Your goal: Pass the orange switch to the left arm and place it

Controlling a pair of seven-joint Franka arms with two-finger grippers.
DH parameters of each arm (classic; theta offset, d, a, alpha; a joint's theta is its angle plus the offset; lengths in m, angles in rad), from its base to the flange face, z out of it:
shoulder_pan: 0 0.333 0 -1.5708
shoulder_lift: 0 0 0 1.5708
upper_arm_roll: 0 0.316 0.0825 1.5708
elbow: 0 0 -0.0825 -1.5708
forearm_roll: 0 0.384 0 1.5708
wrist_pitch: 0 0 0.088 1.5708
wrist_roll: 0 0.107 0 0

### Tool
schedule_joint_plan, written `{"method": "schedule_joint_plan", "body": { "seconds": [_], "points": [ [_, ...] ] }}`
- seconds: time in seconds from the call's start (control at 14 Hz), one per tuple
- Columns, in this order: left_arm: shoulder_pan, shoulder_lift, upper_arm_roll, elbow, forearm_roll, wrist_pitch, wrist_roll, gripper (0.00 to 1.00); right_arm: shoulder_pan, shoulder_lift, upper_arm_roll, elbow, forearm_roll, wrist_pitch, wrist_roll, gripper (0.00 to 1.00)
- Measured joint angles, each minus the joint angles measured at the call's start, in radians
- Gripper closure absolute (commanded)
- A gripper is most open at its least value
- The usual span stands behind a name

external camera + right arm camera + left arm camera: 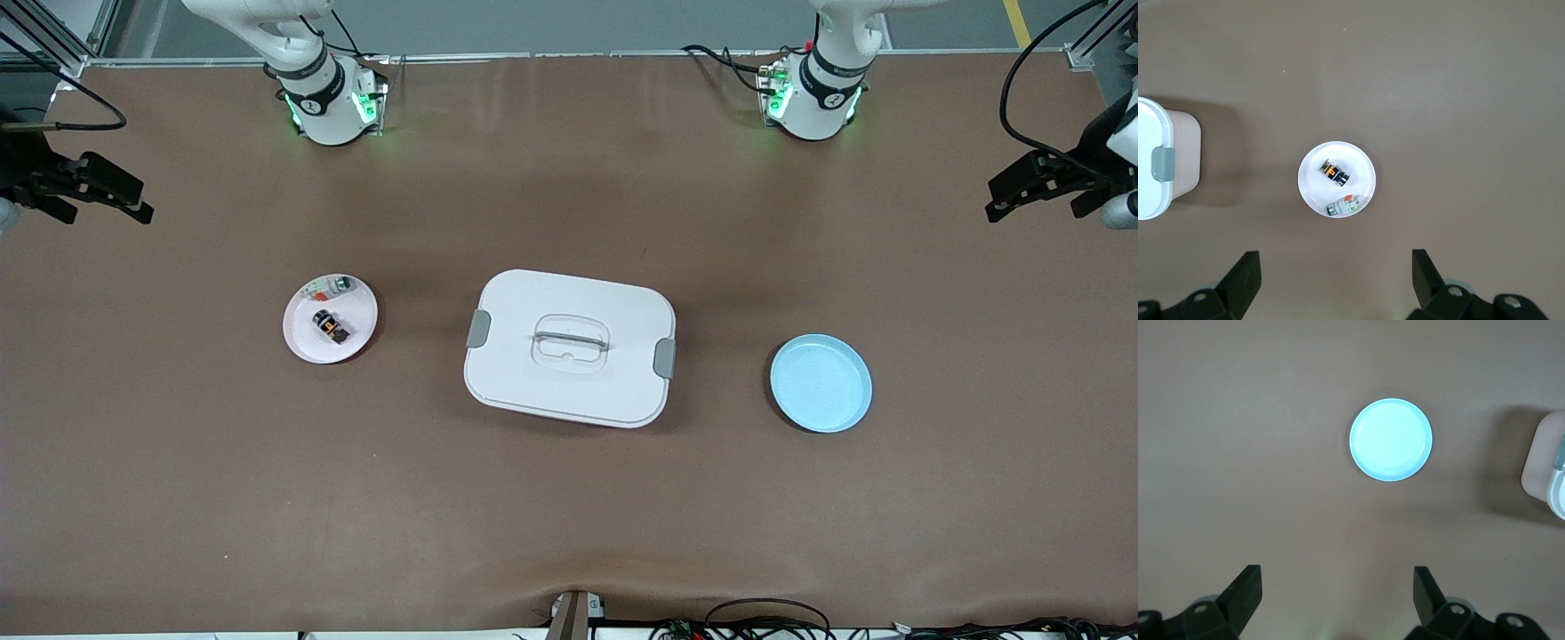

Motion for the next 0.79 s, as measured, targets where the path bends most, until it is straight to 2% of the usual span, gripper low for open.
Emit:
{"method": "schedule_joint_plan", "body": {
  "seconds": [0.43, 0.79],
  "points": [
    [0.003, 0.025, 0.005, 0.000, 0.000, 0.001, 0.000, 0.00, 0.000, -0.002, 0.000, 0.021, -0.001, 0.001, 0.009, 0.00],
    [0.003, 0.025, 0.005, 0.006, 0.000, 0.001, 0.000, 0.00, 0.000, 0.056, 0.004, -0.015, 0.000, 0.062, 0.108, 0.00]
  ]
}}
